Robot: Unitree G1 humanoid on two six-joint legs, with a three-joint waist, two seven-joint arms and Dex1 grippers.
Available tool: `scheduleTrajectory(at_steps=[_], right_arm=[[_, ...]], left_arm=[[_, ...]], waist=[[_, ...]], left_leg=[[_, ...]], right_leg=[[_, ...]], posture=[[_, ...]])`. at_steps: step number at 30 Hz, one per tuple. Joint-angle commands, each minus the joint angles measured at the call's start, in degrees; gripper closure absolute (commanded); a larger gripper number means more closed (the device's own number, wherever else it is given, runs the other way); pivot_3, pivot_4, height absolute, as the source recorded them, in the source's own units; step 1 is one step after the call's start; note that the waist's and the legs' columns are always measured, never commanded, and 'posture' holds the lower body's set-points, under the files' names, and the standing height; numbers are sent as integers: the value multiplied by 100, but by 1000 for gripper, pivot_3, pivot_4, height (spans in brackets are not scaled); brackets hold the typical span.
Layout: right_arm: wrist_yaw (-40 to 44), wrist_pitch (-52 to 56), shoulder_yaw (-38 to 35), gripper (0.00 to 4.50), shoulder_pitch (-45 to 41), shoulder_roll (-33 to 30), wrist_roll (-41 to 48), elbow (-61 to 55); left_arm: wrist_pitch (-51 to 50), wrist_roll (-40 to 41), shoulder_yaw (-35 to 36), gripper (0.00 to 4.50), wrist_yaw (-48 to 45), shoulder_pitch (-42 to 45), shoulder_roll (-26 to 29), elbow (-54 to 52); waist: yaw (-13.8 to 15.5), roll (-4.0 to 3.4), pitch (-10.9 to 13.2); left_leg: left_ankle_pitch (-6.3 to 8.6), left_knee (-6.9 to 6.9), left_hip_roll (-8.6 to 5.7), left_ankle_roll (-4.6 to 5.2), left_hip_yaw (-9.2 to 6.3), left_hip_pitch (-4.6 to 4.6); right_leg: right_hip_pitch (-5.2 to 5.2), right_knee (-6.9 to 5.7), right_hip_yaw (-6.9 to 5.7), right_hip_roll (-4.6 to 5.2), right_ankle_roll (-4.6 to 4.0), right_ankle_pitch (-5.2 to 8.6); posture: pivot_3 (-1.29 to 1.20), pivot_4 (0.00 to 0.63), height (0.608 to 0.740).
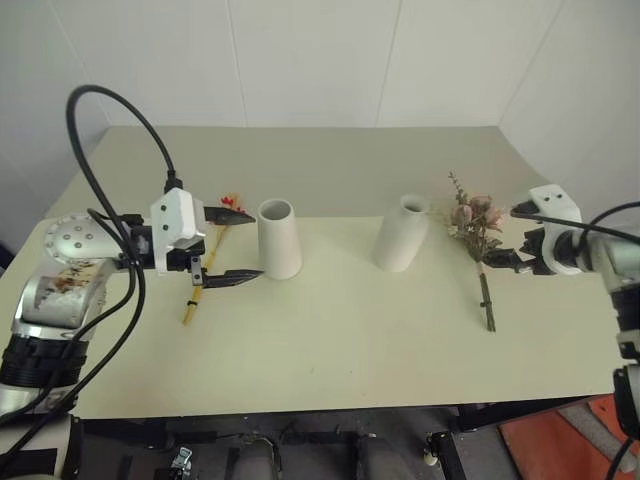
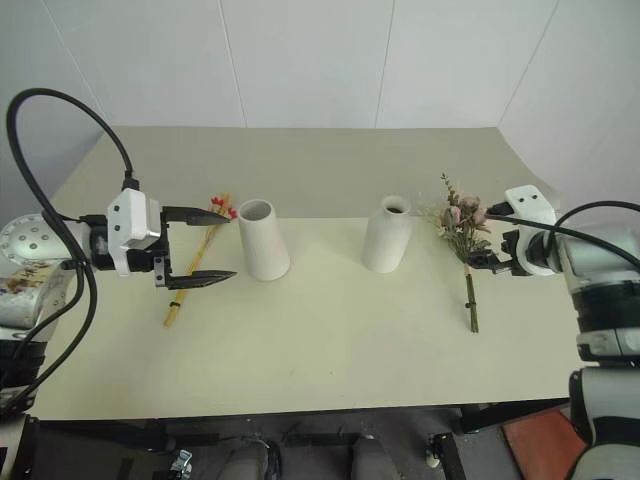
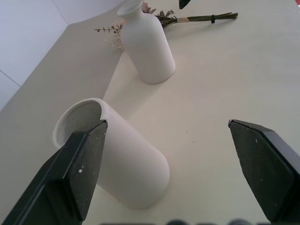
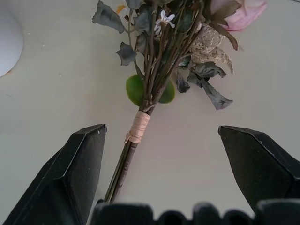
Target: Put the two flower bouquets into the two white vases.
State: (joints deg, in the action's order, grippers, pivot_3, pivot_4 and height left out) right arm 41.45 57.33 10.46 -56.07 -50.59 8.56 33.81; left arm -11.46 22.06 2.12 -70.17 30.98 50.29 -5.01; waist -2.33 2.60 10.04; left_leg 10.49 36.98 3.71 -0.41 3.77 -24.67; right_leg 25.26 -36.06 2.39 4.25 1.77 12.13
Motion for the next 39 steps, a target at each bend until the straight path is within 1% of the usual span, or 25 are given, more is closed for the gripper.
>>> scheduleTrajectory(at_steps=[1,4,6,9,15,17,18,20,22,24,25,26,27,28,30,32,34,35,37,39], right_arm=[[169,-639,181,27,-450,165,-438,1066],[278,-1005,334,27,-767,417,-730,1919],[369,-1202,324,399,-920,547,-849,2383],[453,-1537,282,1292,-1067,709,-991,2888],[425,-1848,161,3453,-1377,854,-1180,3412],[381,-1910,120,4109,-1409,911,-1231,3517],[316,-1928,100,4321,-1413,943,-1263,3557],[29,-1949,-1,4322,-1434,999,-1286,3595],[-934,-2331,-334,4322,-1415,1033,-1211,3499],[-1914,-3416,-925,4322,-1214,1070,-954,3144],[-2531,-4374,-1231,4322,-946,1126,-882,2792],[-2988,-4999,-1419,4322,-727,1173,-881,2479],[-3014,-5316,-1594,4322,-428,1215,-785,1926],[-2939,-5392,-1880,4322,-135,1351,-488,1266],[-2817,-5295,-2437,4322,401,1749,221,-53],[-2683,-5388,-2725,4322,839,2146,779,-1244],[-2697,-5469,-2816,4322,1079,2413,994,-2017],[-2705,-5399,-2873,4322,1084,2625,1278,-2387],[-2733,-5521,-2668,4322,1101,2798,1149,-2858],[-2723,-5531,-2586,4322,1100,2902,1121,-3092]], left_arm=[[-110,-40,170,0,162,-180,135,-362],[-213,-66,237,0,253,-434,218,-557],[-263,-83,273,0,327,-590,267,-670],[-312,-101,333,0,404,-775,311,-799],[-374,-110,373,0,486,-822,332,-874],[-347,-119,357,0,489,-780,321,-837],[-329,-92,361,0,480,-739,299,-816],[-315,-43,363,0,464,-655,264,-791],[-292,-52,338,0,449,-574,252,-742],[-254,-87,296,0,420,-510,241,-669],[-226,-115,268,0,410,-477,230,-620],[-207,-134,246,0,403,-452,221,-584],[-162,-137,218,0,368,-413,207,-553],[-130,-114,206,0,346,-363,174,-528],[-191,22,223,0,295,-262,110,-506],[-163,45,232,0,256,-179,63,-451],[-130,24,223,0,224,-128,49,-393],[-100,3,205,0,202,-97,46,-342],[-30,-17,179,0,153,-37,30,-269],[-22,-15,170,0,146,19,9,-242]], waist=[[-4,0,0],[-12,-1,1],[-15,-1,1],[-14,-2,1],[-16,-3,2],[-16,-3,1],[-20,-3,1],[-19,-3,1],[-18,-3,1],[-17,-3,1],[-16,-4,1],[-15,-4,1],[-14,-5,2],[-14,-4,2],[-20,-5,2],[-31,-5,2],[-27,-7,2],[-25,-8,2],[-22,-8,2],[-15,-9,2]], left_leg=[[0,0,1,0,-1,-1],[0,-1,1,0,-1,2],[0,0,0,0,-1,3],[-1,1,1,1,-1,5],[-1,1,0,1,-1,7],[-1,0,1,1,-1,7],[-1,0,2,1,-1,7],[-1,0,2,1,-1,8],[-1,0,1,0,-1,7],[-1,0,0,0,-1,7],[-1,-1,-1,0,-1,7],[-1,-4,-1,0,-1,7],[-1,-4,0,0,-4,6],[-1,-7,-1,0,-4,5],[-1,-10,2,0,-11,4],[-1,-7,5,0,-12,6],[-1,-4,6,0,-15,8],[-1,-3,6,0,-15,9],[-2,2,6,0,-14,13],[-3,2,7,0,-14,17]], right_leg=[[0,0,-2,-1,0,0],[0,-2,-1,-1,0,0],[-1,-4,-1,0,0,-1],[-2,-5,-1,-1,0,-2],[-2,-8,-1,-1,0,-3],[-2,-8,-1,-1,-1,-3],[-3,-7,-2,-2,-1,-3],[-3,-8,-2,-3,-1,-3],[-3,-9,-1,-2,-1,-3],[-3,-10,-1,-1,-1,-4],[-3,-7,-1,0,0,-4],[-4,-4,-1,0,0,-3],[-5,-3,-3,-1,1,-3],[-1,-4,-2,-1,2,-2],[-4,-4,-5,-4,3,-2],[-4,-11,-2,-8,2,-4],[-4,-19,-3,-11,2,-4],[-4,-23,-3,-10,1,-4],[-5,-25,-2,-10,1,-5],[-10,-23,-5,-11,0,-6]], posture=[[0,150,740],[0,150,740],[0,150,740],[0,150,740],[0,150,740],[0,150,740],[0,150,740],[0,150,740],[0,150,740],[0,150,740],[0,150,740],[0,150,740],[0,150,740],[0,150,740],[0,150,740],[0,150,740],[0,150,740],[0,150,740],[0,150,740],[0,150,740]])
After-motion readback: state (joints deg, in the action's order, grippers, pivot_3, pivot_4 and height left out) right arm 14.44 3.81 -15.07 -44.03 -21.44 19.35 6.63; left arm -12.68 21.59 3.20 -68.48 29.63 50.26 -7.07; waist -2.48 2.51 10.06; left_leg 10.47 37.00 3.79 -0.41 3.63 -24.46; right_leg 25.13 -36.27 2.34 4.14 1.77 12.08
